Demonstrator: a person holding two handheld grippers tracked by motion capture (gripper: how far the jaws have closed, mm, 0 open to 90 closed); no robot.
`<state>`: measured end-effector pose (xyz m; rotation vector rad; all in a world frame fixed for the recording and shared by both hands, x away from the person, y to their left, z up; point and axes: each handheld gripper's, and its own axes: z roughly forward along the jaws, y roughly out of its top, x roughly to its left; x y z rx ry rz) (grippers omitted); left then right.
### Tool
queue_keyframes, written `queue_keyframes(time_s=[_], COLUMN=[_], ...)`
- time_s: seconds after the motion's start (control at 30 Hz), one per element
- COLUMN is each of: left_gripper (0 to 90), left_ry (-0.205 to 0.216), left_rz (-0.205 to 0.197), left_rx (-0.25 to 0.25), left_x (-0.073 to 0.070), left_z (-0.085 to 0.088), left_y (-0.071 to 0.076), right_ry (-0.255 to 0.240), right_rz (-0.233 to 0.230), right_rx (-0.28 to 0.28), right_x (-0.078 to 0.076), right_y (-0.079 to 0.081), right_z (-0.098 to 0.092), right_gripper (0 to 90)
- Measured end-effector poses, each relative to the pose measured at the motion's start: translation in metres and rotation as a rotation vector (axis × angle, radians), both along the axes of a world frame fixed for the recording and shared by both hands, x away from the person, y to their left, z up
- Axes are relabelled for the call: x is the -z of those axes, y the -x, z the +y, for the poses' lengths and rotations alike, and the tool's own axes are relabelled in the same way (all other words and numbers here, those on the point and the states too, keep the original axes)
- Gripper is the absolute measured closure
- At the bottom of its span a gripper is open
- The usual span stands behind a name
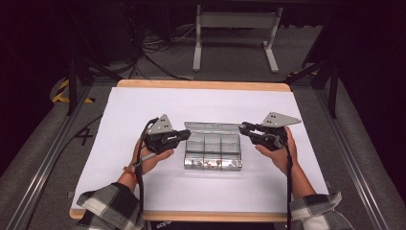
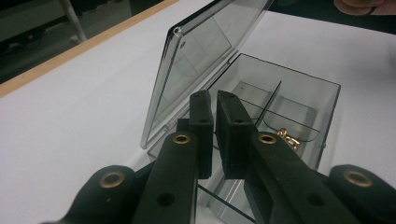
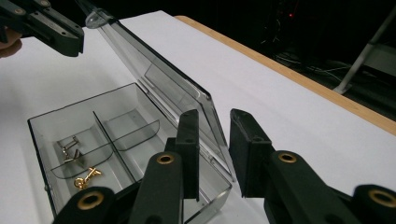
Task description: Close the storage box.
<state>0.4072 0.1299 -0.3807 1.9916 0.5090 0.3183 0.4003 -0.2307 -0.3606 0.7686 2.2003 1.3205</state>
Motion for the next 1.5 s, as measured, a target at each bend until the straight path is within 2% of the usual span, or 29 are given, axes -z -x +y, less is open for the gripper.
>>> queue_keyframes(time_s=[0.07, 0.2, 0.33, 0.4, 0.43, 0.5, 0.73, 0.9, 1.07, 1.13, 1.23, 1.3, 1.47, 1.5], left_gripper=[85.2, 85.2, 85.3, 85.4, 86.2, 86.3, 86.3, 86.2, 87.0, 87.3, 87.9, 88.0, 88.0, 88.0], left_ry=[0.014, 0.012, 0.019, 0.011, 0.021, 0.018, 0.011, 0.023, 0.019, 0.034, 0.025, 0.023, 0.011, -0.003], left_rz=[0.003, -0.005, 0.006, -0.003, 0.005, -0.001, -0.006, -0.013, -0.005, 0.009, 0.008, 0.006, 0.003, -0.001], left_rx=[0.0, 0.007, 0.008, 0.011, 0.01, 0.014, 0.026, 0.037, 0.059, 0.061, 0.065, 0.068, 0.07, 0.07], left_x=[-0.001, -0.002, 0.0, 0.0, 0.001, 0.001, 0.004, 0.006, 0.01, 0.011, 0.013, 0.013, 0.012, 0.013], left_z=[0.0, 0.0, 0.0, 0.002, 0.001, 0.001, 0.002, 0.002, 0.0, 0.0, 0.001, 0.002, 0.006, 0.006], left_y=[0.001, 0.002, 0.004, 0.005, 0.006, 0.008, 0.012, 0.015, 0.02, 0.021, 0.023, 0.023, 0.026, 0.026], right_ry=[-0.002, -0.005, -0.002, -0.007, -0.011, -0.014, -0.012, -0.002, -0.014, -0.016, -0.009, -0.022, -0.008, -0.005], right_rz=[0.0, 0.003, 0.002, 0.006, 0.004, 0.001, 0.032, 0.087, 0.072, 0.059, 0.046, 0.055, 0.061, 0.06], right_rx=[0.0, -0.009, -0.01, -0.013, -0.018, -0.021, -0.007, -0.019, -0.043, -0.044, -0.046, -0.057, -0.071, -0.074], right_x=[0.001, 0.003, 0.004, 0.005, 0.006, 0.008, 0.014, 0.021, 0.021, 0.021, 0.02, 0.021, 0.022, 0.022], right_y=[0.002, 0.006, 0.008, 0.01, 0.012, 0.016, 0.026, 0.033, 0.041, 0.043, 0.044, 0.044, 0.045, 0.045], right_z=[-0.002, -0.004, -0.004, -0.006, -0.006, -0.009, -0.021, -0.026, -0.015, -0.01, -0.006, -0.005, -0.003, -0.002], right_gripper=[73.9, 73.0, 72.0, 69.4, 67.7, 67.8, 67.0, 78.2, 88.8, 89.8, 90.0, 90.0, 90.0, 90.0])
